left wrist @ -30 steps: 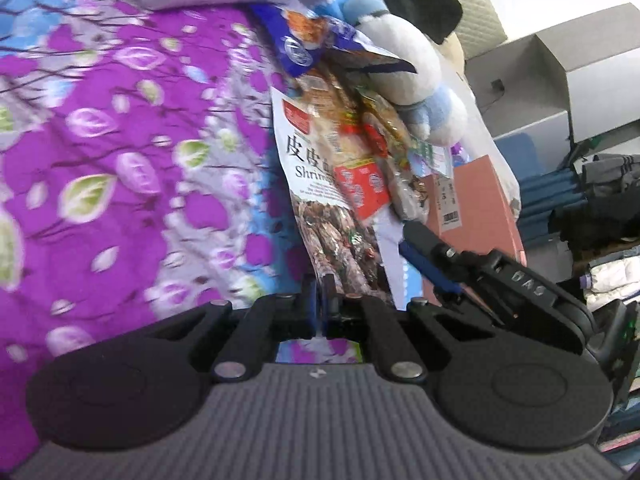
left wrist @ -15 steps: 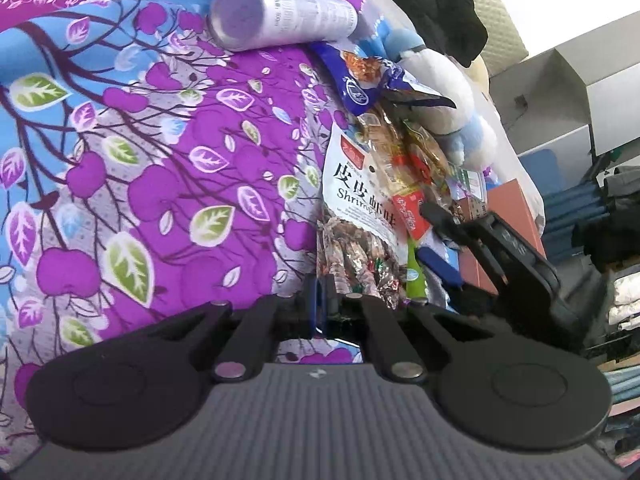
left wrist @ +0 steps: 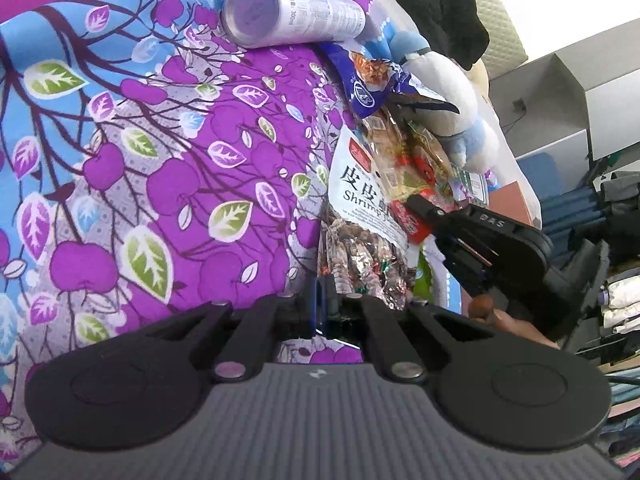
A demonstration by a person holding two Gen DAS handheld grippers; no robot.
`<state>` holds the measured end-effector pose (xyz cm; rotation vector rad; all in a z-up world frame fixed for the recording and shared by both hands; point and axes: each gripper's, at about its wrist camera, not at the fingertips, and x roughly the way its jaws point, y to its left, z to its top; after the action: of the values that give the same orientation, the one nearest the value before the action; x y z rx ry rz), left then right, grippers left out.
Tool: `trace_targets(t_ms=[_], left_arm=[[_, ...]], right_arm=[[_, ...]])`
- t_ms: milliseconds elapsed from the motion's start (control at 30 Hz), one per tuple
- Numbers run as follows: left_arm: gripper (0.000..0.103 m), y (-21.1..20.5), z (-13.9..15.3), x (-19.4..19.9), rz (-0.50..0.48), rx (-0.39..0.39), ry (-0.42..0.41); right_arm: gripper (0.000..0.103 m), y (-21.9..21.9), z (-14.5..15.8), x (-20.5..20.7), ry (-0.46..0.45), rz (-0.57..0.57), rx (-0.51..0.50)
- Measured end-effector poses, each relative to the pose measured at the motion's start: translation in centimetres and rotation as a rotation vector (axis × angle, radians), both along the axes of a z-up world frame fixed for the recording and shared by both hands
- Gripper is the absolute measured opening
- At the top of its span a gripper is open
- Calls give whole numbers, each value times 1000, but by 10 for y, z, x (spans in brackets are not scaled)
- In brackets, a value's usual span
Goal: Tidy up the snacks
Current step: 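Grasp the Shrimp flavor bag with the left gripper while the right grasps the clear pastry bag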
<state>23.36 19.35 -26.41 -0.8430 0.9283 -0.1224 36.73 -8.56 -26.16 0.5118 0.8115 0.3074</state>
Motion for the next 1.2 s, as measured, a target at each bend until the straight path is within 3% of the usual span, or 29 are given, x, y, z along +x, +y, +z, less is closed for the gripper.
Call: trace_targets(t_ms=[833, 1200], left_arm=[[2, -5, 37, -131, 64, 98, -19], [2, -10, 47, -166, 83, 158, -3]], right_arm=[[4, -46, 38, -132, -27, -48, -98], [4, -64, 39, -204, 20, -4, -166]])
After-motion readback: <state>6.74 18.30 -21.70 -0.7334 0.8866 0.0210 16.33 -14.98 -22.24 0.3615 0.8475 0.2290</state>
